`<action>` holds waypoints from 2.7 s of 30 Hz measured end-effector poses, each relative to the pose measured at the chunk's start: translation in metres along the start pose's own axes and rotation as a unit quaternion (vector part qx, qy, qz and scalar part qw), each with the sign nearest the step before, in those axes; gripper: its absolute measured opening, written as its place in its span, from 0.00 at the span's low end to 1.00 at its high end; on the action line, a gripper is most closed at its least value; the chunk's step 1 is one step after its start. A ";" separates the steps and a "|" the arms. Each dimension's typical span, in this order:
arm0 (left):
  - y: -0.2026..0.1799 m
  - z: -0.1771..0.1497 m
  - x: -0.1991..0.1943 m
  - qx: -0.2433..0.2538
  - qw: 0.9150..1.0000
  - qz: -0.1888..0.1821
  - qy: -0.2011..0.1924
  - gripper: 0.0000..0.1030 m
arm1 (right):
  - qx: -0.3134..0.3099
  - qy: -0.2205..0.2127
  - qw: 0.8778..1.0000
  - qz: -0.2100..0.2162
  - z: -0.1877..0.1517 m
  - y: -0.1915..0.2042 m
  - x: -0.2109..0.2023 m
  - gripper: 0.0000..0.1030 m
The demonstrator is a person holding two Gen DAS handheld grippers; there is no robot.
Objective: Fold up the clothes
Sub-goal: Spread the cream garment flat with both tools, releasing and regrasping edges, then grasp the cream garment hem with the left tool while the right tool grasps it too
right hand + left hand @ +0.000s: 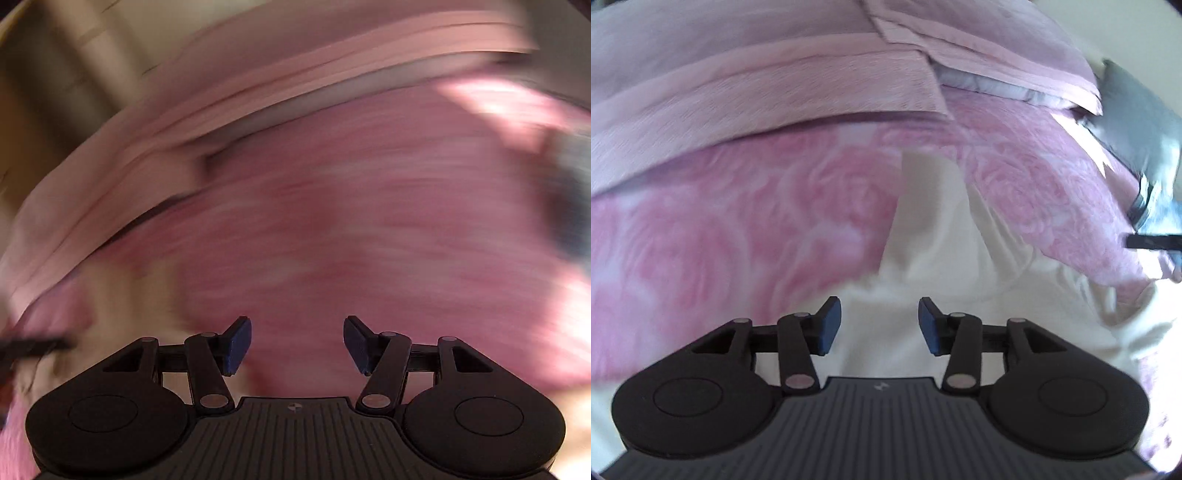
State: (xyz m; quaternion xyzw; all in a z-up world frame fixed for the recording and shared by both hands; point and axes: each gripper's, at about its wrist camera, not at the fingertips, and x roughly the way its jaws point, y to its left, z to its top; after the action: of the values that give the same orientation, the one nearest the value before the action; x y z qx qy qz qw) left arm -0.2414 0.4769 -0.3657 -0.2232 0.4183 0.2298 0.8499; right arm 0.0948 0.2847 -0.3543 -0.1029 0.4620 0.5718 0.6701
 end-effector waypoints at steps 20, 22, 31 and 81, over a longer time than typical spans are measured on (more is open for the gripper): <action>0.011 0.070 0.020 0.016 0.994 0.035 -0.098 0.17 | -0.136 -0.067 0.988 0.019 0.067 0.106 0.109 0.08; 0.019 0.069 0.037 -0.012 0.995 0.075 -0.069 0.21 | -0.147 -0.043 0.988 -0.012 0.068 0.109 0.129 0.20; 0.068 -0.022 -0.060 -0.197 0.960 0.190 -0.061 0.40 | -0.026 -0.046 0.999 -0.012 0.033 0.071 0.065 0.40; 0.013 -0.326 -0.244 -0.395 0.913 0.101 0.014 0.39 | 0.353 0.069 0.927 -0.110 -0.275 0.017 -0.203 0.51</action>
State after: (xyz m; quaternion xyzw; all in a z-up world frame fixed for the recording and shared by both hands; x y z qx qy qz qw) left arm -0.5800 0.2509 -0.3490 -0.5006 0.3255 0.4579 0.6586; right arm -0.0418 -0.0293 -0.3496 0.0507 0.6648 0.2859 0.6883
